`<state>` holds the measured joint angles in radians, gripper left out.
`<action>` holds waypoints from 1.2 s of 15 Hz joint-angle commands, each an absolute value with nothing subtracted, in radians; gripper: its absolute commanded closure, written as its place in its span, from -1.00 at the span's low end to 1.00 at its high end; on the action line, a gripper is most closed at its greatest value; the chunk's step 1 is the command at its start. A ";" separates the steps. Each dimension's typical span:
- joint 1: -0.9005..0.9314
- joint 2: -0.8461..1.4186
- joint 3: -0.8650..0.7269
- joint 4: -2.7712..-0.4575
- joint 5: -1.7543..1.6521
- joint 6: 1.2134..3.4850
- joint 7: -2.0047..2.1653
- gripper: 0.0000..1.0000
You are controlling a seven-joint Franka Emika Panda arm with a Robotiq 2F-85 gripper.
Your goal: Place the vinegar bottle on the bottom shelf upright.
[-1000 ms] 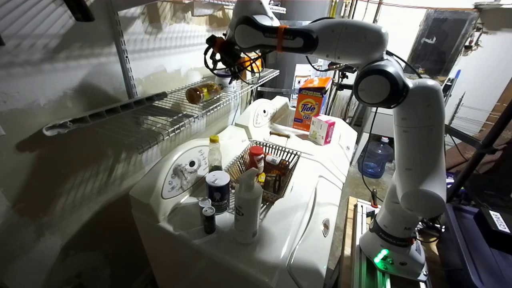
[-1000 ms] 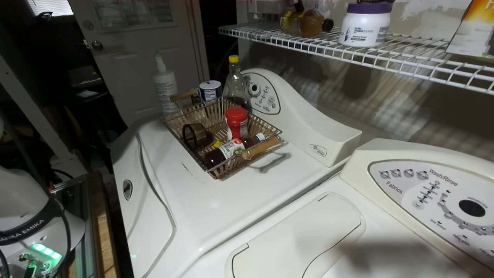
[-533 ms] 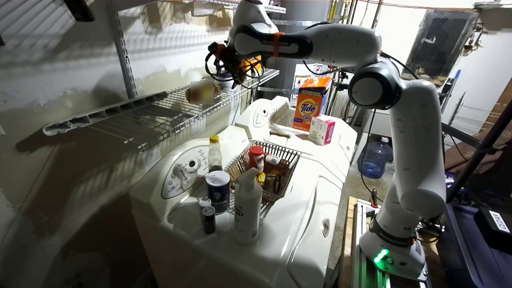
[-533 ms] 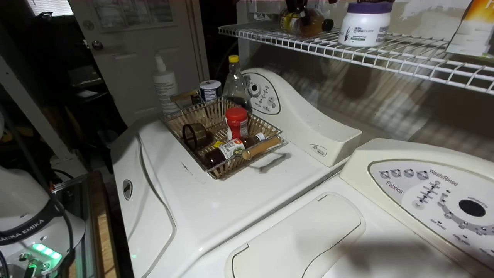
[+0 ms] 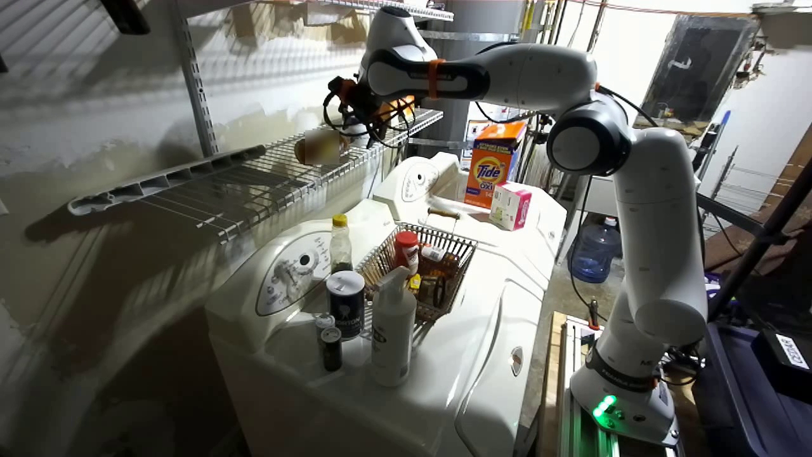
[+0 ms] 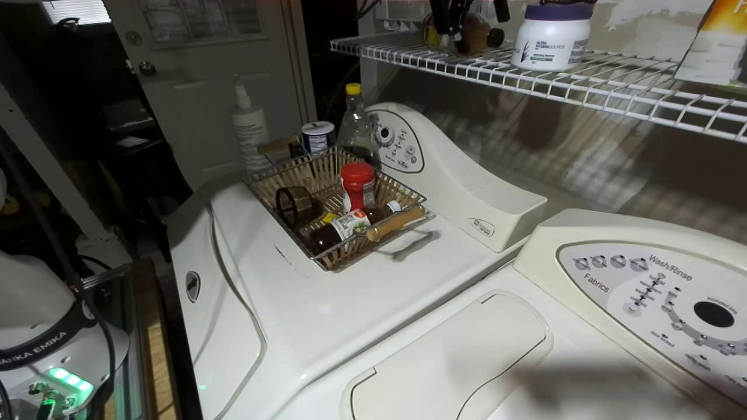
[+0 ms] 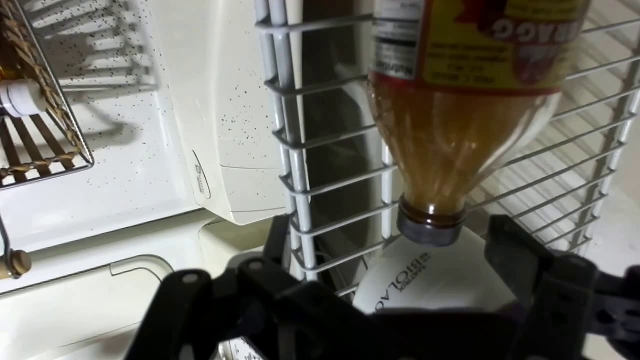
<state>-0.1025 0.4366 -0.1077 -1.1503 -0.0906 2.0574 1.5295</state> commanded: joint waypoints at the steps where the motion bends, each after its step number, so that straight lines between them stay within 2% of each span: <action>1: -0.107 0.452 -0.100 -1.138 -0.059 2.050 1.554 -1.00; 6: -0.106 0.463 -0.091 -1.127 -0.030 2.039 1.575 -0.95; 8: -0.106 0.465 -0.089 -1.124 -0.026 2.040 1.581 -0.86; 9: -0.104 0.465 -0.090 -1.123 -0.029 2.042 1.585 -0.76; 11: -0.104 0.466 -0.089 -1.119 -0.029 2.043 1.589 -0.71; 12: -0.104 0.466 -0.089 -1.117 -0.028 2.044 1.592 -0.60; 13: -0.105 0.467 -0.088 -1.116 -0.027 2.044 1.593 -0.64; 18: -0.102 0.469 -0.085 -1.115 -0.031 2.047 1.608 -0.48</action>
<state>-0.1009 0.4532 -0.0922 -1.1443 -0.0561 2.0552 1.5823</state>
